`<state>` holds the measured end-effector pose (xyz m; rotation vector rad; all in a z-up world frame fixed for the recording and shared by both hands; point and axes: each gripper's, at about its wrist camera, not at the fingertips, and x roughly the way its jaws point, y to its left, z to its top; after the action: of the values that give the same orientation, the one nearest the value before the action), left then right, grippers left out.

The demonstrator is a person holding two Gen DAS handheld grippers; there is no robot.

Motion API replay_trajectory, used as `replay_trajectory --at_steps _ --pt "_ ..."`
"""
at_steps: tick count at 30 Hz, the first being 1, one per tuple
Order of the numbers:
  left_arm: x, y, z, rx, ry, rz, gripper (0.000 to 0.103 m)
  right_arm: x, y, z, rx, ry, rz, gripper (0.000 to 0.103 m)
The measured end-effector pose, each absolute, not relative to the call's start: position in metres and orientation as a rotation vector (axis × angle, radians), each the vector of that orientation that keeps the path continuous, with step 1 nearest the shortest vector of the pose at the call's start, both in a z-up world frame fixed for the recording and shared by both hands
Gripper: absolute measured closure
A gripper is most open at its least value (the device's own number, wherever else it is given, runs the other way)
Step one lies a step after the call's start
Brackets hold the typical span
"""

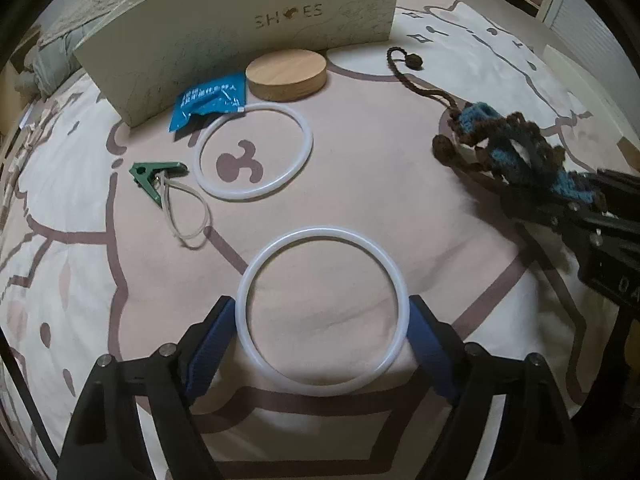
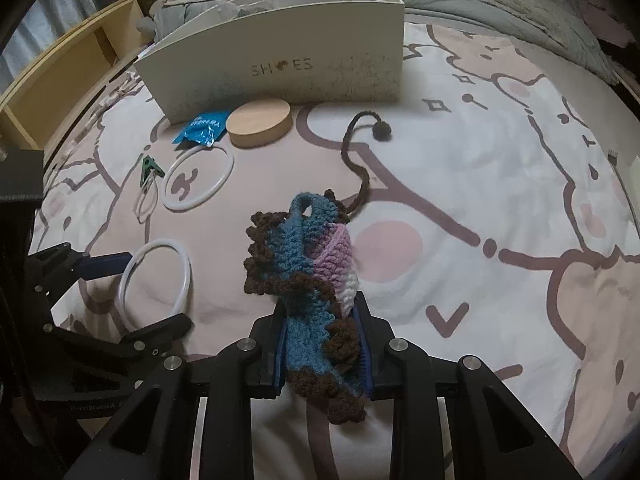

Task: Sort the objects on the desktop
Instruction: 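Lift the crocheted plush with the right tool toward the shoe box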

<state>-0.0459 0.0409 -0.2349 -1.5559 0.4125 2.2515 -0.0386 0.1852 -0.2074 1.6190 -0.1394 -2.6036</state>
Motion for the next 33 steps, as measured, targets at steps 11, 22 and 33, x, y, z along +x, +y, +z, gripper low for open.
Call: replay_trajectory --at_steps 11,22,33 --pt "-0.059 0.029 -0.209 -1.472 0.346 2.353 0.019 -0.046 0.192 -0.192 1.595 -0.177 -2.648 0.075" --pt "-0.07 0.022 -0.187 -1.408 0.329 2.422 0.019 -0.054 0.208 -0.167 1.521 -0.243 -2.708 0.075" --pt "-0.076 0.015 -0.178 -1.38 0.31 2.468 0.019 -0.06 0.235 -0.14 1.43 -0.317 -2.801 0.075"
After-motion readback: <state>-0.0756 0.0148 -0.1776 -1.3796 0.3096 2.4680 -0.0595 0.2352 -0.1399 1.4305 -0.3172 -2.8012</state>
